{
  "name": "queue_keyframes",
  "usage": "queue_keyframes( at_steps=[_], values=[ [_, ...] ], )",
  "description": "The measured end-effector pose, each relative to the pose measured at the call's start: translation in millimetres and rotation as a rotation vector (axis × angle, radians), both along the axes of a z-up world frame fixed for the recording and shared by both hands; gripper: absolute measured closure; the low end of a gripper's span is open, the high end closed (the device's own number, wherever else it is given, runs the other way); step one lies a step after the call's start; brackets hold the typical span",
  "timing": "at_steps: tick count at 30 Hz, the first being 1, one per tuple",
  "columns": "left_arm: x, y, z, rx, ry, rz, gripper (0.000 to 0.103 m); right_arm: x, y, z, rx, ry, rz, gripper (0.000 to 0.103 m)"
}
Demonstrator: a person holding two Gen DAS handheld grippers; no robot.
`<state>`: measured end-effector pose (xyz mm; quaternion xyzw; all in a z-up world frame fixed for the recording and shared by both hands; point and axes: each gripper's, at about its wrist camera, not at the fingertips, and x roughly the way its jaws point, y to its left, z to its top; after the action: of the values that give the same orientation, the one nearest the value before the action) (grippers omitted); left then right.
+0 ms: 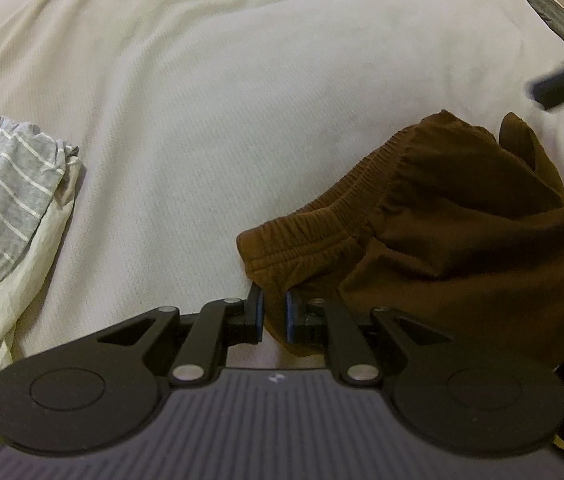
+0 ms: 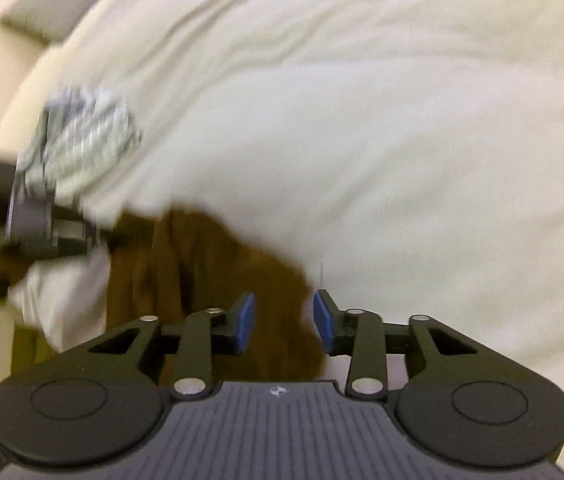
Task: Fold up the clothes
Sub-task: 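Hold the shorts waistband with both grippers and raise it to shake out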
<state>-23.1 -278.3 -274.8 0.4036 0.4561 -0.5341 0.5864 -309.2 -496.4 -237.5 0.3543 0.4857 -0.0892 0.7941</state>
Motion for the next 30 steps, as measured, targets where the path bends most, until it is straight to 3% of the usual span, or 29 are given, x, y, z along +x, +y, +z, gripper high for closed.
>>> queue_keyframes(
  at_steps=[4, 10, 16, 17, 18, 20, 24, 30],
  values=[
    [4.4, 6.0, 1.1, -0.008, 0.011, 0.017, 0.095, 34.2, -14.4, -30.5, 0.006, -0.030, 0.044, 0.058],
    [4.9, 22.8, -4.2, -0.016, 0.041, 0.069, 0.094, 49.3, -11.8, -90.5, 0.158, 0.080, 0.162, 0.047],
    [10.2, 17.6, -5.6, -0.037, 0.094, 0.132, 0.095, 63.6, -11.3, -108.8, 0.279, 0.014, 0.074, 0.045],
    [9.7, 15.3, -5.1, -0.036, 0.095, 0.128, 0.095, 65.9, -11.8, -109.9, 0.280, 0.010, 0.075, 0.051],
    [7.6, 12.8, -1.5, -0.038, 0.086, 0.118, 0.096, 68.5, -10.3, -108.9, 0.255, 0.011, 0.087, 0.063],
    [2.4, 11.7, 14.3, -0.077, 0.064, 0.084, 0.096, 63.2, -10.1, -99.5, 0.216, 0.007, 0.096, 0.075],
    [-12.5, 3.6, 58.8, -0.205, 0.046, 0.023, 0.096, 39.2, -12.8, -48.8, 0.118, -0.049, 0.032, 0.077],
    [-56.8, -34.8, 124.1, -0.376, 0.013, -0.174, 0.096, -34.0, -2.0, 57.8, -0.222, -0.061, -0.094, 0.077]
  ],
)
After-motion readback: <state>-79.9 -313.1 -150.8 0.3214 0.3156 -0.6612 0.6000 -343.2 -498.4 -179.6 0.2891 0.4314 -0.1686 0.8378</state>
